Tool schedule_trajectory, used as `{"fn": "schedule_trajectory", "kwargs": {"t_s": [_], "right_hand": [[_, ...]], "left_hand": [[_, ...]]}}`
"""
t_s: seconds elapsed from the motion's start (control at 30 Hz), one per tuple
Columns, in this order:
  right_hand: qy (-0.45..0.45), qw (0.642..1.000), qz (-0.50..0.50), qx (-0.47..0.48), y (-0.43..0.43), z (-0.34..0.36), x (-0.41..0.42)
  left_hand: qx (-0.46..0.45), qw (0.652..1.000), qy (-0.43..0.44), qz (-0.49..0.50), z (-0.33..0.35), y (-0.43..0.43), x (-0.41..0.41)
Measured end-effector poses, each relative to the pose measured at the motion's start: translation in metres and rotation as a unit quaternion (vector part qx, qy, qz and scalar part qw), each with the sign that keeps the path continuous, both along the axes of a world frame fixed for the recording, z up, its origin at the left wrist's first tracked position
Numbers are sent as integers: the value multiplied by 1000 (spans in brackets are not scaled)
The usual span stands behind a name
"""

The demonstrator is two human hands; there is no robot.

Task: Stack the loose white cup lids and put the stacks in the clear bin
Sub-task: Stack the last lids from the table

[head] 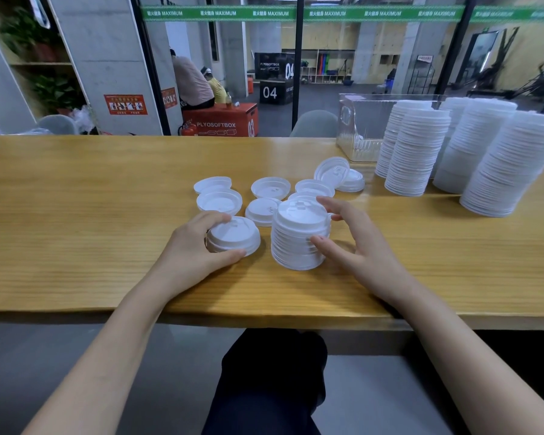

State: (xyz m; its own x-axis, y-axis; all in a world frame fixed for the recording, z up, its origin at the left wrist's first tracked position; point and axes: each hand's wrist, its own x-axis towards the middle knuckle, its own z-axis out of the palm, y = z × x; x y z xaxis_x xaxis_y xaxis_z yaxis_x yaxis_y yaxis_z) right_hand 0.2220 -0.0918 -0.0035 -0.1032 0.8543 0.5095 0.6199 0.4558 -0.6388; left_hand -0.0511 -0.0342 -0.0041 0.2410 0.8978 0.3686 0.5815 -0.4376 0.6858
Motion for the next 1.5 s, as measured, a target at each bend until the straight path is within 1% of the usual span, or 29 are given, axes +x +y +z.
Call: {"fn": "schedule_trajectory", "kwargs": {"t_s": [0.27,0.33,0.4,0.53,0.63,0.73,0.8,1.17,1.37,1.5], "right_hand": [[-13,1000,-7,14,1,1,0],[-26,999,-15,31,0,2,2],[-41,998,-26,45,0,2,6],[-29,997,-46,61,-2,1,11],[-19,994,-58,87,-3,1,10],[-13,991,-67,114,-3,1,11],[-13,990,-66,123,-3,1,11],[-36,991,-44,125,-1,0,9],[-39,990,-40,127,-1,-1,9],[-31,991,-38,126,0,-1,10]], "left_hand": [[3,999,-41,-1,1,0,0],[15,998,-53,16,5,0,3],[33,996,-82,23,13,-1,9],[41,989,-137,-26,34,-9,38],[24,990,-117,-71,40,-11,63],[7,992,-89,-85,36,-10,80],[-3,992,-85,-88,32,-9,83],[17,993,-68,-94,25,-11,79],[11,992,-67,-103,23,-13,76],[6,993,-75,-88,20,-13,60]]}}
